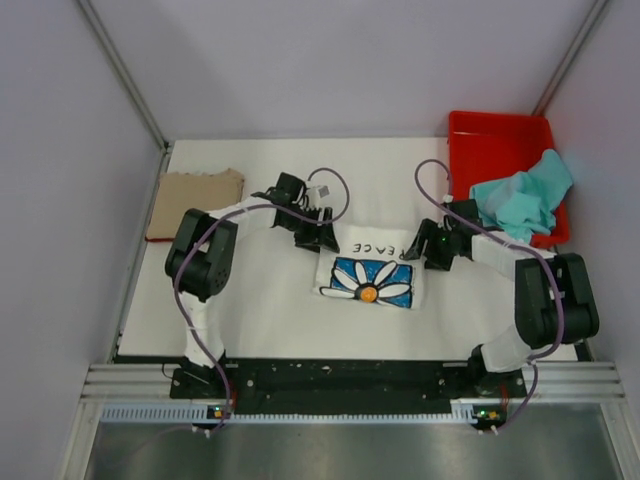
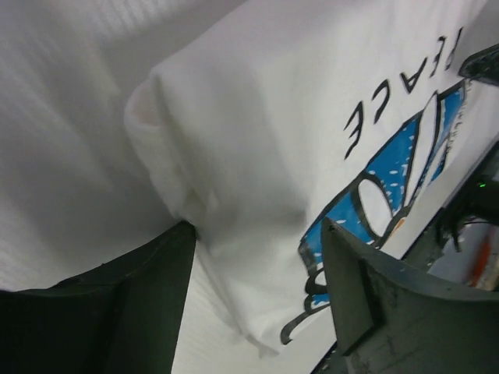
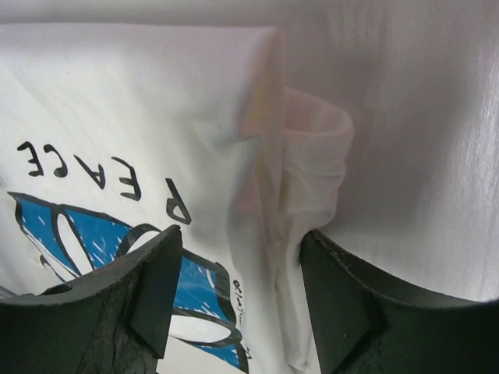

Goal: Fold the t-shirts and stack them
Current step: Smooth out wrinkles on the folded tshirt

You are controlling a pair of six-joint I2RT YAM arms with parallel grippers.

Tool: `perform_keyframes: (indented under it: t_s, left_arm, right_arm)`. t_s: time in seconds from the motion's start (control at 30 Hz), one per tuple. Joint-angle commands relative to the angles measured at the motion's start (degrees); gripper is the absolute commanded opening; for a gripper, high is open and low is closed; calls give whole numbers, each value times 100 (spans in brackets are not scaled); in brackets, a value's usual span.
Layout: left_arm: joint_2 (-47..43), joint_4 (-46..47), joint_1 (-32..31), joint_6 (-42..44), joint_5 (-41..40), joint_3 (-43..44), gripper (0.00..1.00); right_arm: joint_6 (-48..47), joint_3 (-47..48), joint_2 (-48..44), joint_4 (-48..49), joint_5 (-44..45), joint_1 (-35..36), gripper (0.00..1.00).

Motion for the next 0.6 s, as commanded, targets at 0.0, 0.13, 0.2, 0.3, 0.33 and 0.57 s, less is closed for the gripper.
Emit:
perform_keyframes:
  t_s: [0.0, 0.13, 0.2, 0.3, 0.33, 0.57]
  left_arm:
    - [561, 399, -68, -524, 436, 56, 65]
    - [870, 602, -25, -814, 1078, 82, 19]
    - [862, 602, 45, -806, 1167, 117, 0]
    - [529, 523, 291, -605, 1159, 39, 0]
    - [371, 427, 388, -421, 1098, 4, 0]
    - [-632, -1101, 1091, 1608, -53, 258, 0]
  right_arm:
    - [-41, -6, 226, 414, -136, -37, 61]
    - [-129, 29, -2, 204, 83, -80, 63]
    - [-277, 125, -195, -50, 311, -89, 65]
    - [-541, 354, -494, -551, 567, -89, 85]
    - [-620, 433, -634, -735, 628, -89, 99]
    - [-928, 582, -1444, -1290, 796, -89, 99]
